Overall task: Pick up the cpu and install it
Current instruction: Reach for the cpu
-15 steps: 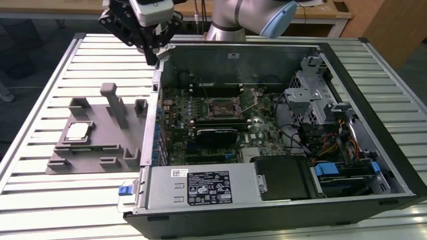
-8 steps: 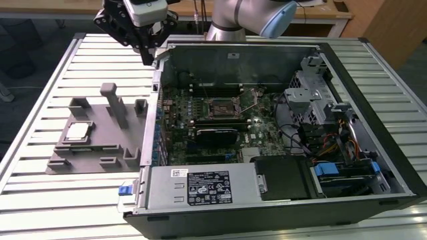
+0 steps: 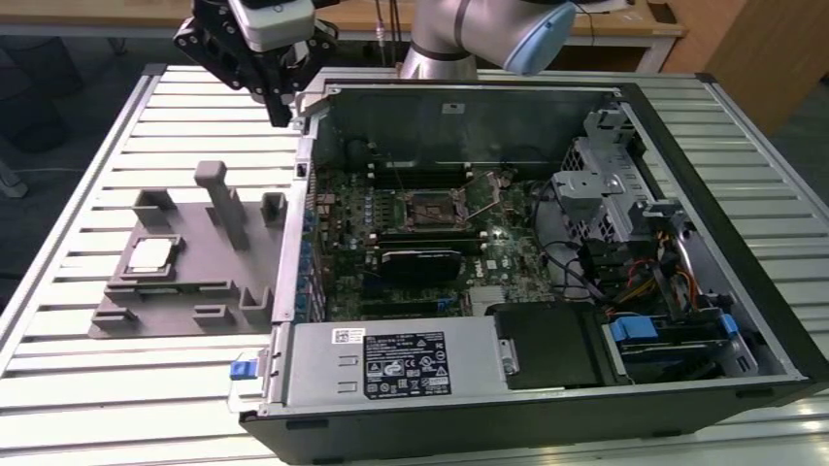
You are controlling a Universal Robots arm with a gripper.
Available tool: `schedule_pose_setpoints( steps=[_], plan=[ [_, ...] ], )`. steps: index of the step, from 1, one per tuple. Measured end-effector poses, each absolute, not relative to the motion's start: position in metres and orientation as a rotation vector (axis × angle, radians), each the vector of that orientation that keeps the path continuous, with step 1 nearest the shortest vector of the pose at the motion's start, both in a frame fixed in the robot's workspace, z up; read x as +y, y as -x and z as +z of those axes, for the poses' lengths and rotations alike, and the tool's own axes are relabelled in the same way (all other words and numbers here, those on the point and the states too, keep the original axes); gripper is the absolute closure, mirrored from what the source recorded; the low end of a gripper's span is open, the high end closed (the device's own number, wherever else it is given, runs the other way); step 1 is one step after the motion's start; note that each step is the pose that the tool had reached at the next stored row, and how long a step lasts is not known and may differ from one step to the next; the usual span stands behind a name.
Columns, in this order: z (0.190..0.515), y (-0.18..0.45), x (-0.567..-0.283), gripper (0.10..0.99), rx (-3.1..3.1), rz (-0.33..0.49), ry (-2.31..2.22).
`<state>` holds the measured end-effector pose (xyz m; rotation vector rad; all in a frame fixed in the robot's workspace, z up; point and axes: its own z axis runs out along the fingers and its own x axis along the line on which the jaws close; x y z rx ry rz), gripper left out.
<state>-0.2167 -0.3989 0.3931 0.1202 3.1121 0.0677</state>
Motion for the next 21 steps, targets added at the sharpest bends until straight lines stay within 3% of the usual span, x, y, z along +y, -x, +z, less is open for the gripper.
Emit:
schedule_pose_setpoints(
  steps=[21],
  plan=[
    [0.393, 0.236, -0.399, 0.980, 3.112, 0.068, -0.120]
  ],
)
